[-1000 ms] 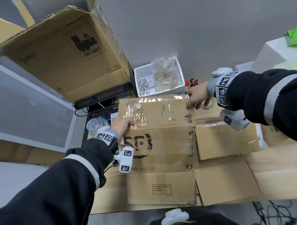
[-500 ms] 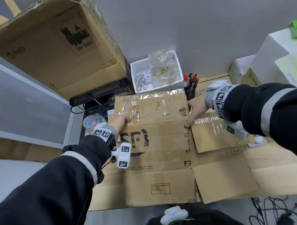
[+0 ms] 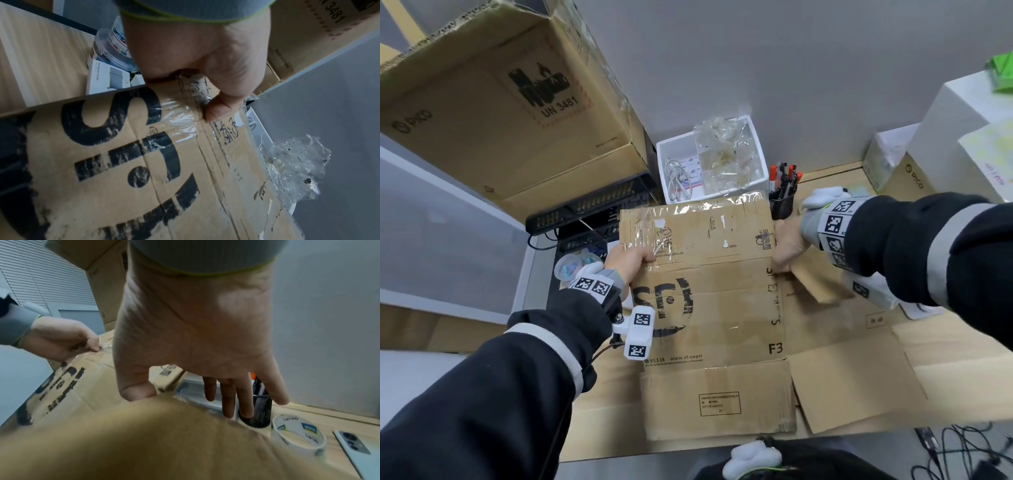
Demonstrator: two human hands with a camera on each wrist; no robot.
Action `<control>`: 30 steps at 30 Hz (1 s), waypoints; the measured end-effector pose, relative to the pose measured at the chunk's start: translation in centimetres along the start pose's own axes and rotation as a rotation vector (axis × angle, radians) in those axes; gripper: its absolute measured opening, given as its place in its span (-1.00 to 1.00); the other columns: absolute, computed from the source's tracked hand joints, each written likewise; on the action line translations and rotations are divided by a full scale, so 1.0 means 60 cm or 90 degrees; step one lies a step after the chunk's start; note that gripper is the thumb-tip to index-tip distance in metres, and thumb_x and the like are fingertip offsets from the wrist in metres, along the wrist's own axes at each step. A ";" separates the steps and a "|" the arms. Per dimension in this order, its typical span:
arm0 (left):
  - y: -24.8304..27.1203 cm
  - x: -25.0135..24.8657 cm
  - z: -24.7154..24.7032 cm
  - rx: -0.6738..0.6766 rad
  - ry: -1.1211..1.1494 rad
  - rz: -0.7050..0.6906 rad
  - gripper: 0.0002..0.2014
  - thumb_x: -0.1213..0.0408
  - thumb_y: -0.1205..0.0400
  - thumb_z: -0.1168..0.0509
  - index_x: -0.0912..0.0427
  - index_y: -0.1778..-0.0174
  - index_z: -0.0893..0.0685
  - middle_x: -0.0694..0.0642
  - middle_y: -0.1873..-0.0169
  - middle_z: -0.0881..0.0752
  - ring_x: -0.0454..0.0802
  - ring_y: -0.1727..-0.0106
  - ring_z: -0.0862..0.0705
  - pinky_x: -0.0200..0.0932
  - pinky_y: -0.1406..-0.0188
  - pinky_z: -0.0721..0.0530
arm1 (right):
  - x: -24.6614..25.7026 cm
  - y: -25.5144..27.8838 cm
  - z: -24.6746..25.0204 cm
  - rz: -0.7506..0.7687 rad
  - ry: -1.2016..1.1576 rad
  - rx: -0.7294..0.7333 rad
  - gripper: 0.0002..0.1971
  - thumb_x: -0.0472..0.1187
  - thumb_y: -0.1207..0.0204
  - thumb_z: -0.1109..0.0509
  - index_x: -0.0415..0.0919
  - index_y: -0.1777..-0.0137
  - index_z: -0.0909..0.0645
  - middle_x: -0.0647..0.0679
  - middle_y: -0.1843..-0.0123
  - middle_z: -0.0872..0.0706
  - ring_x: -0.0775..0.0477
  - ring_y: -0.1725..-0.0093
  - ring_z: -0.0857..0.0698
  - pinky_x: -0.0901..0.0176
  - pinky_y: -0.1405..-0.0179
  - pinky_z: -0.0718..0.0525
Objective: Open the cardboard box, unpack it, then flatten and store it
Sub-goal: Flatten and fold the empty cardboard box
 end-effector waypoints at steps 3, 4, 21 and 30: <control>-0.007 -0.003 0.002 0.018 0.000 0.000 -0.78 0.35 -0.45 -0.43 0.14 0.02 -0.61 0.29 -0.05 -0.79 0.27 -0.03 -0.80 0.25 -0.18 -0.78 | -0.011 0.014 0.018 0.011 0.039 0.090 -0.42 -0.17 -0.55 -0.39 -0.41 -0.51 -0.38 -0.30 -0.46 -0.51 -0.26 -0.40 -0.54 0.08 -0.17 -0.54; -0.012 -0.002 0.001 0.024 -0.001 0.002 -0.70 0.33 -0.41 -0.44 0.16 -0.04 -0.61 0.30 -0.06 -0.79 0.27 -0.02 -0.81 0.26 -0.17 -0.78 | -0.012 0.017 0.022 0.009 0.042 0.106 -0.47 -0.23 -0.57 -0.39 -0.44 -0.49 -0.40 -0.30 -0.55 -0.44 -0.26 -0.46 -0.49 0.04 -0.29 -0.48; -0.025 0.010 0.010 0.072 0.020 -0.012 -0.49 0.30 -0.30 -0.47 0.28 -0.19 -0.63 0.33 -0.06 -0.80 0.31 -0.01 -0.83 0.32 -0.12 -0.79 | -0.053 0.056 0.156 -0.064 0.085 -0.230 -0.77 -0.11 -0.45 -0.46 -0.20 -0.04 -0.66 -0.07 0.17 -0.75 -0.06 0.20 -0.75 0.06 0.15 -0.80; -0.044 0.051 0.018 0.050 0.093 0.020 -0.35 0.34 -0.20 -0.43 0.35 -0.28 -0.62 0.44 -0.16 -0.76 0.40 -0.05 -0.82 0.40 0.02 -0.80 | -0.163 0.019 0.063 -0.202 -0.327 -0.331 -0.25 0.08 -0.45 -0.51 -0.40 -0.46 -0.35 -0.14 0.21 -0.48 -0.11 0.19 -0.52 0.17 0.46 -0.41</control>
Point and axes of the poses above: each hand's wrist, its own y-axis away from the middle knuckle, its own z-axis out of the back of the hand, x = y × z, the point moved 6 cm from there along -y, towards the middle knuckle
